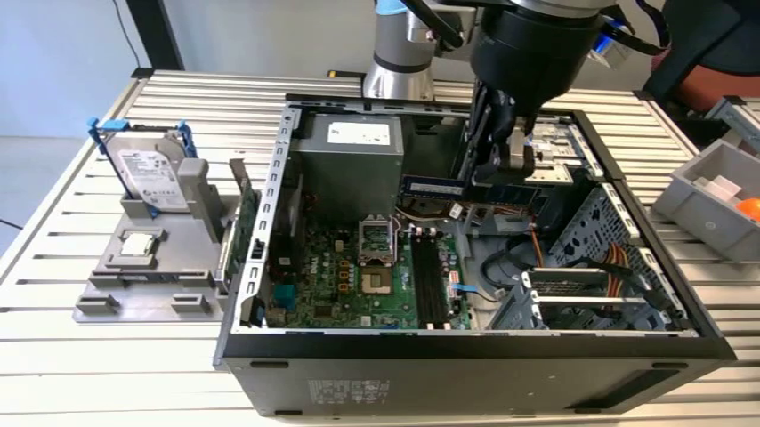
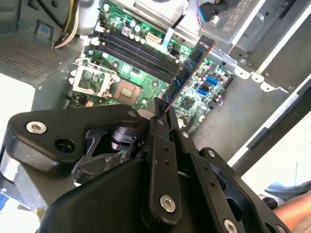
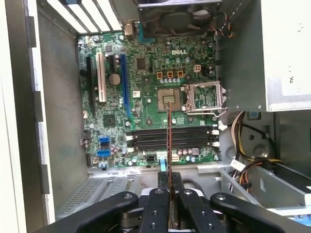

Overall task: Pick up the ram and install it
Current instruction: 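Pick up the ram and move it above insertion slot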

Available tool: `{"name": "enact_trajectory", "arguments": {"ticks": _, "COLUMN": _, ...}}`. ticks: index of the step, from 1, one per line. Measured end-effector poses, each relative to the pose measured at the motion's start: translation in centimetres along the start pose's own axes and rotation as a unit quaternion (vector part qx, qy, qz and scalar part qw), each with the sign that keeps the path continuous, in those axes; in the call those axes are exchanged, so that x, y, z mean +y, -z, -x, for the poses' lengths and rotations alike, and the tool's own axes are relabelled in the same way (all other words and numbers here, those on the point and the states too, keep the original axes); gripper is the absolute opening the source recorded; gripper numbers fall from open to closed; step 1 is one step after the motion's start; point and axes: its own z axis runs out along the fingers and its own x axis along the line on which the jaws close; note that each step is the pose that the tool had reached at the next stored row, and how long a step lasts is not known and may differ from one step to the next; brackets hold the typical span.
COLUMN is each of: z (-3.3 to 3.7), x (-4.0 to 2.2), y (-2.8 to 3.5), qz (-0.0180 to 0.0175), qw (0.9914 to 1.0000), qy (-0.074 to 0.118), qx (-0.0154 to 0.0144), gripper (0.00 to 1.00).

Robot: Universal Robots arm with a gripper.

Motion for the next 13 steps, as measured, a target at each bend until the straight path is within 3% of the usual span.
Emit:
{"name": "enact_trajectory", "arguments": {"ticks": 7, "z": 0.19, "x": -0.62, "y": 0.01, "qz": 0.0000, "qw": 1.00000, "qy": 0.000, "qx": 0.0001, "gripper": 0.00}}
{"name": "enact_trajectory", "arguments": {"ticks": 13, "z": 0.17, "x": -0.70, "y": 0.00, "qz": 0.0000, "qw": 1.00000, "qy": 0.000, "qx": 0.0001, "gripper": 0.00}}
